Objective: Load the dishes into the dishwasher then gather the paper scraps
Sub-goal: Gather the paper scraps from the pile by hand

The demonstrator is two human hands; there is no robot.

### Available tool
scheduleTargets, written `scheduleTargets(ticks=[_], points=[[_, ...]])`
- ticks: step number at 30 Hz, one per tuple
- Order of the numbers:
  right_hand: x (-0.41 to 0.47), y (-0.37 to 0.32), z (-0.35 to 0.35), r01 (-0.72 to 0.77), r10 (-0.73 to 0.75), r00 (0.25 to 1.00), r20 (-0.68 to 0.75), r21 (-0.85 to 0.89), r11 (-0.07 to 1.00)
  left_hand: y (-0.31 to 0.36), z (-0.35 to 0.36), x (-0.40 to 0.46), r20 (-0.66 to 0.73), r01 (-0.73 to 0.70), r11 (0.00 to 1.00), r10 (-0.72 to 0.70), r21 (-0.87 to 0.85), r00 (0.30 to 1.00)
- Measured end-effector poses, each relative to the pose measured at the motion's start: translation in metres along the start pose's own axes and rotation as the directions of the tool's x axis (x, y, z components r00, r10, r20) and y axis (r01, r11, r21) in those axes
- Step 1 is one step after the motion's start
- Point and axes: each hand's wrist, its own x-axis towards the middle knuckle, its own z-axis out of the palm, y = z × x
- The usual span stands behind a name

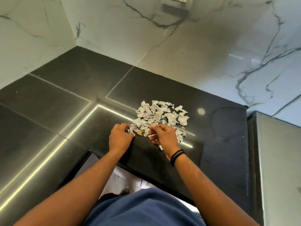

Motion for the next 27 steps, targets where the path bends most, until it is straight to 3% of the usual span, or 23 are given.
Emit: scheduleTargets(ticks=[4,11,14,18,21,27], points=[[0.011,0.0,0.013,0.009,-0.009,1.0,-0.006,-0.051,0.999,-0.003,0.005,0.01,-0.018,-0.056,0.998,0.056,-0.004,0.998],[0.021,0.007,0.021,0.109,-0.124,0.991,-0.055,-0.221,0.969,0.004,0.002,0.013,0.053,0.051,0.978,-0.041,-0.203,0.998],[0.024,0.011,0.02,0.208,-0.235,0.972,-0.017,-0.404,0.891,0.007,0.004,0.011,0.06,0.066,0.962,-0.052,-0.265,0.997],[0.023,0.011,0.017,0.382,-0.392,0.912,0.122,-0.601,0.702,0.02,0.004,0.002,0.102,0.077,0.909,-0.038,-0.41,0.994],[0.027,0.008,0.017,0.477,-0.471,0.867,0.166,-0.55,0.685,0.031,-0.002,0.001,0.174,0.111,0.837,-0.019,-0.535,0.984],[0.031,0.001,0.011,0.489,-0.459,0.869,0.183,-0.454,0.745,0.035,-0.013,0.006,0.415,0.35,0.687,-0.077,-0.637,0.907]])
